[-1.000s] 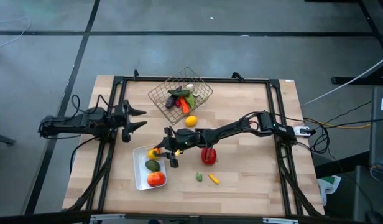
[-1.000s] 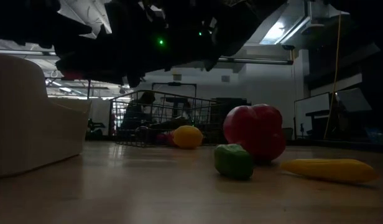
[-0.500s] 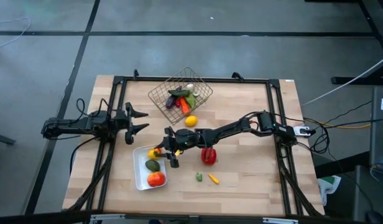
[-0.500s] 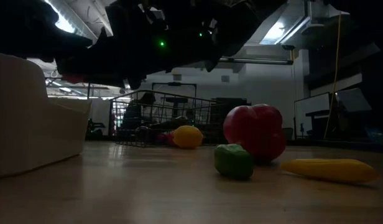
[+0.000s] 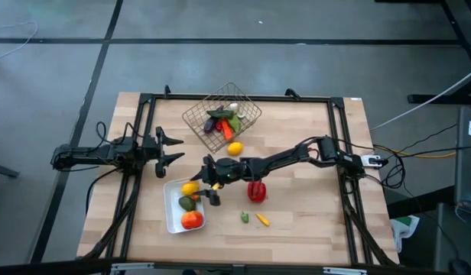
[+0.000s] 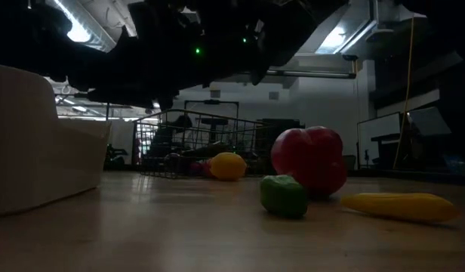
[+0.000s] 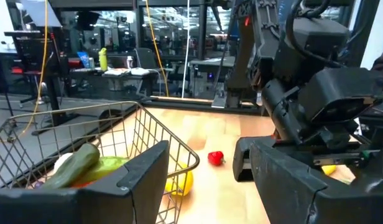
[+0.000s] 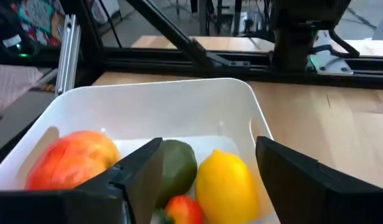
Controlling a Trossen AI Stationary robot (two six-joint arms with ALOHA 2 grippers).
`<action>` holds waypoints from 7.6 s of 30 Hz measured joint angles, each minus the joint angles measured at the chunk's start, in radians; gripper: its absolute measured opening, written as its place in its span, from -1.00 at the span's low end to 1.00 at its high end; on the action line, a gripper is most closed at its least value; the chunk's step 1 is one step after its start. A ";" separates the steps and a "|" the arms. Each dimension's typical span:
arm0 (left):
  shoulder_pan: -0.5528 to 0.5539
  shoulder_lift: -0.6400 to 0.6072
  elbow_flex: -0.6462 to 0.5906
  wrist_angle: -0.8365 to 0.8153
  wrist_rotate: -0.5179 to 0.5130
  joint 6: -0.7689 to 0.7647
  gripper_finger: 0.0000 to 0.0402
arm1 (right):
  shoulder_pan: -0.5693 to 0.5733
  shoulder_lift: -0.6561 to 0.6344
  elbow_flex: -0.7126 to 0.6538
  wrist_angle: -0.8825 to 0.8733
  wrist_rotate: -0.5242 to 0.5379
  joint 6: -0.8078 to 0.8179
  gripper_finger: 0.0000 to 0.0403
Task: Sort produce into baskets
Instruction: Put the big red bell pepper into the gold wire basket, then put the small red bell pepper into the gold wire basket
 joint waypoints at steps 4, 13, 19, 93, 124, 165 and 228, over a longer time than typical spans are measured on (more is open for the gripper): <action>0.000 0.000 0.000 0.000 0.000 -0.004 0.10 | 0.000 -0.071 0.000 -0.133 0.000 -0.035 0.26; 0.000 0.001 0.000 0.000 0.000 -0.005 0.10 | 0.000 -0.320 0.000 -0.609 0.138 -0.135 0.27; 0.000 0.001 0.000 0.000 0.000 -0.005 0.10 | 0.000 -0.429 0.000 -0.842 0.282 -0.049 0.27; 0.000 0.002 0.000 0.000 -0.001 -0.008 0.10 | 0.105 -0.396 0.000 -1.401 0.053 1.749 0.71; 0.000 0.005 0.001 0.000 -0.001 -0.007 0.10 | 0.095 -0.276 -0.002 -1.389 0.107 1.750 0.98; 0.000 0.009 0.001 0.000 -0.001 -0.008 0.10 | -0.071 -0.219 0.096 -1.387 0.107 1.459 0.71; 0.000 0.009 0.000 0.000 -0.001 -0.008 0.10 | -0.492 -0.056 0.474 -1.285 0.284 0.783 0.88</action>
